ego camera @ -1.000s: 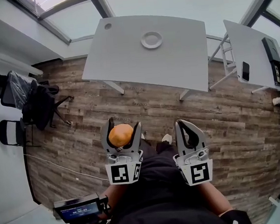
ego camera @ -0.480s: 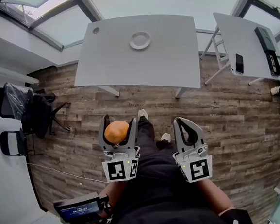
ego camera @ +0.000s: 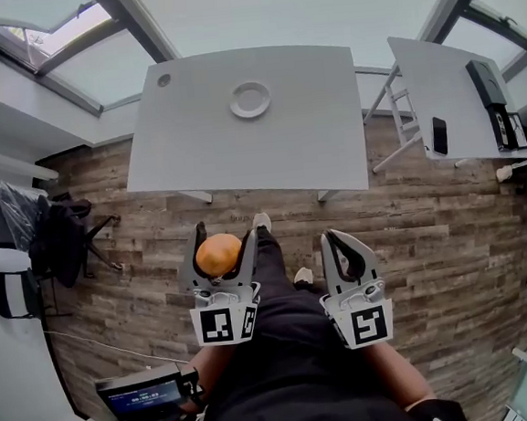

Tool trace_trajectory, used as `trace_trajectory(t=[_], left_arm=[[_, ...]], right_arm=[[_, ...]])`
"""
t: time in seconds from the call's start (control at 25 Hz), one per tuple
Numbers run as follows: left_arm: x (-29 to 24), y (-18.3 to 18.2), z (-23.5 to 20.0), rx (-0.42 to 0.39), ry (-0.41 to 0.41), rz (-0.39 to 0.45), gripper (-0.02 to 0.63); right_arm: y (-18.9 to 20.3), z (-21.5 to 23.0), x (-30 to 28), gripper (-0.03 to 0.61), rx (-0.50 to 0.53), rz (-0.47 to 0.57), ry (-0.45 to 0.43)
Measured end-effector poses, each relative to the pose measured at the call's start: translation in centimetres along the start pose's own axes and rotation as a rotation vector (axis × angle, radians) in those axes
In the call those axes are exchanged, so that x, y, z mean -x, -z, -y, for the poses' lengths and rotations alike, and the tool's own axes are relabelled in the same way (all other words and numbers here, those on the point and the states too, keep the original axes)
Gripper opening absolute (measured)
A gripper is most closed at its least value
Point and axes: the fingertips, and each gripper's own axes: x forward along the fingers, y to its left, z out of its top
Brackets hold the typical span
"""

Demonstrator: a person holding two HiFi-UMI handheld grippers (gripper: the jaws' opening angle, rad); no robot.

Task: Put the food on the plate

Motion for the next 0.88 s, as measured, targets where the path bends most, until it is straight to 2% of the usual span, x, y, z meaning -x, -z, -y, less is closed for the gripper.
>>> trace_trajectory(t=[0.24,0.52,0.88], left_arm=[[-5.4,0.4,-3.1,0.02,0.019,-0.012,0.367],[-12.1,0.3,-8.8,0.031,0.025,-0.024,0.367],[-18.0,0.0,-15.2,0.087,0.03,-0.032,0.367]], right_arm=[[0.2,1.4,-6.8,0.006,-0.023,-0.033,0.022],[0.4,1.1,-15.8,0.006,-0.024,-0.105,-0.025],[-0.6,1.7,-25.0,0.006,-0.005,-0.112,-0.002]])
